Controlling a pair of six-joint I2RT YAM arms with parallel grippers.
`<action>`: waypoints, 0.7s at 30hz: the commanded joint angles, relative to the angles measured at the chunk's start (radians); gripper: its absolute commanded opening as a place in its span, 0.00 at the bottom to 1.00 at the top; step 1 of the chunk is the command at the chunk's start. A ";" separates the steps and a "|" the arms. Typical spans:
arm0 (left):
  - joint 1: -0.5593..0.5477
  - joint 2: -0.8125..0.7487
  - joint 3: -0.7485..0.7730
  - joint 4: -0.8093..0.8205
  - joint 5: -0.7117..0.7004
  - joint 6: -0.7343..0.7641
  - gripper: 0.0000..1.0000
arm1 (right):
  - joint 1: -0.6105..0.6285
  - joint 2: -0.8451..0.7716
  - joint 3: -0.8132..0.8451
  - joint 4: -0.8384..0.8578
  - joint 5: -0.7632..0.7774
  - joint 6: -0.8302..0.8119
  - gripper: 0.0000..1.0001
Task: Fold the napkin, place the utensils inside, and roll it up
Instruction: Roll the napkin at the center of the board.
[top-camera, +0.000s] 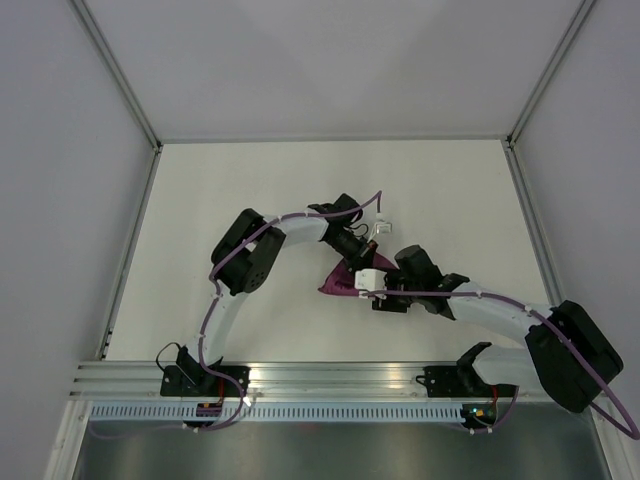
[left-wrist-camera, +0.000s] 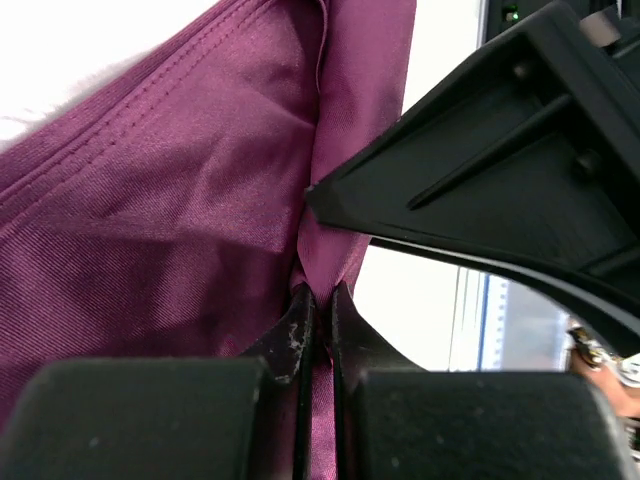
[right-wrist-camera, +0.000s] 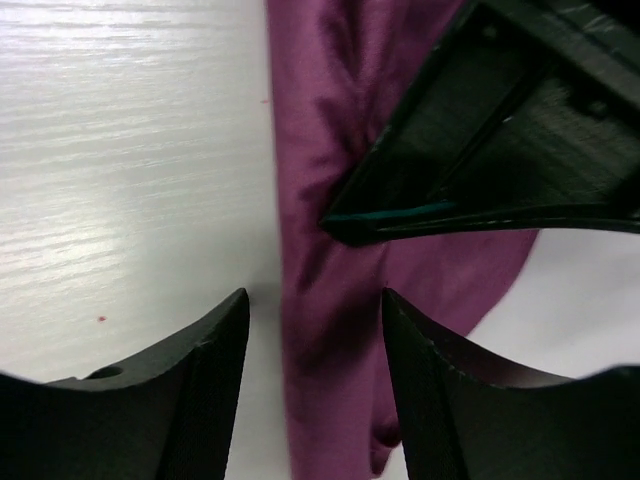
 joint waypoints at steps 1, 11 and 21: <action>-0.006 0.095 -0.038 -0.122 -0.165 0.023 0.02 | 0.039 0.035 -0.021 0.094 0.115 -0.033 0.59; 0.003 0.081 -0.024 -0.141 -0.158 0.036 0.11 | 0.072 0.113 0.000 0.020 0.136 -0.059 0.28; 0.054 -0.128 0.001 -0.075 -0.221 -0.011 0.43 | 0.041 0.194 0.163 -0.231 0.005 -0.045 0.17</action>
